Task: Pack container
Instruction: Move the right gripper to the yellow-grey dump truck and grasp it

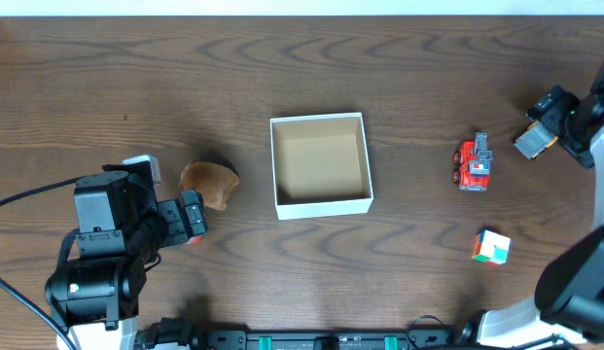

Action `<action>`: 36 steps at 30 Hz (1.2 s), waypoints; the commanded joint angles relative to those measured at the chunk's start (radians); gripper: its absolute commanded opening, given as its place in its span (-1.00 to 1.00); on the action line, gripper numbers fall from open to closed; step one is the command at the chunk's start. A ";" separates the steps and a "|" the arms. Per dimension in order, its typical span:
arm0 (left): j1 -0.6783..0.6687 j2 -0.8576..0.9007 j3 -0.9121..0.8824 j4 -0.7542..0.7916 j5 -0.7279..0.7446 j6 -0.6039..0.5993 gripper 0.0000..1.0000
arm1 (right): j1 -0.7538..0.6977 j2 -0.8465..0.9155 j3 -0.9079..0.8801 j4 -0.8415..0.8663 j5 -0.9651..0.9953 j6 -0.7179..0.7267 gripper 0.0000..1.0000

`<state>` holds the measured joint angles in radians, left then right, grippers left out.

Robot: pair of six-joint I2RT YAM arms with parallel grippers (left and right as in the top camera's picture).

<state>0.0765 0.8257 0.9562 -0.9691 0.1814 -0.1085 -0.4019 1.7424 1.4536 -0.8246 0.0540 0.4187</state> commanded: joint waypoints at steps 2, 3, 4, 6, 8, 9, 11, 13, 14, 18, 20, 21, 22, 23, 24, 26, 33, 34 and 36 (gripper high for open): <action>-0.004 0.002 0.019 -0.002 0.010 -0.005 0.96 | -0.006 0.067 0.018 0.043 0.029 0.022 0.99; -0.004 0.003 0.019 -0.002 0.010 -0.003 0.96 | -0.006 0.083 0.018 0.056 0.029 0.022 0.99; -0.004 0.003 0.018 -0.002 0.010 -0.001 0.96 | -0.006 0.096 0.018 0.068 0.029 0.022 0.99; -0.004 0.005 0.018 -0.002 0.010 -0.001 0.96 | -0.006 0.127 0.018 0.087 0.029 0.022 0.98; -0.004 0.006 0.018 -0.002 0.010 -0.001 0.96 | -0.006 0.156 0.018 0.098 0.029 0.022 0.98; -0.004 0.008 0.018 -0.002 0.010 -0.001 0.96 | -0.008 0.171 0.018 0.102 0.029 0.022 0.99; -0.004 0.012 0.018 -0.002 0.010 -0.001 0.96 | -0.009 0.198 0.018 0.107 0.029 0.022 0.98; -0.004 0.016 0.018 -0.002 0.010 -0.001 0.96 | -0.010 0.222 0.018 0.115 0.029 0.022 0.98; -0.004 0.020 0.018 -0.002 0.010 -0.001 0.96 | -0.011 0.232 0.018 0.119 0.029 0.022 0.99; -0.004 0.031 0.018 -0.002 0.010 -0.001 0.96 | -0.012 0.259 0.018 0.137 0.032 0.018 0.97; -0.004 0.037 0.018 -0.002 0.010 -0.002 0.96 | -0.012 0.270 0.018 0.144 0.032 0.013 0.93; -0.004 0.039 0.018 -0.002 0.010 -0.001 0.96 | -0.012 0.272 0.018 0.146 0.032 0.009 0.90; -0.004 0.042 0.018 -0.002 0.010 -0.002 0.96 | -0.013 0.273 0.018 0.146 0.034 0.004 0.84; -0.004 0.042 0.018 -0.002 0.010 -0.001 0.96 | -0.013 0.274 0.018 0.148 0.039 0.002 0.79; -0.004 0.044 0.018 -0.002 0.010 -0.001 0.96 | -0.012 0.274 0.018 0.150 0.043 0.003 0.76; -0.004 0.044 0.018 -0.002 0.010 -0.002 0.96 | -0.012 0.274 0.018 0.153 0.047 0.003 0.72; -0.004 0.044 0.018 -0.002 0.010 -0.002 0.96 | -0.012 0.274 0.018 0.156 0.047 0.003 0.42; -0.004 0.044 0.018 -0.002 0.010 -0.002 0.96 | -0.012 0.274 0.018 0.156 0.048 0.002 0.36; -0.004 0.044 0.018 -0.002 0.010 -0.002 0.96 | -0.012 0.274 0.018 0.155 0.048 0.002 0.28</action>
<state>0.0765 0.8684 0.9562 -0.9691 0.1814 -0.1085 -0.4057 2.0052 1.4540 -0.6693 0.0868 0.4175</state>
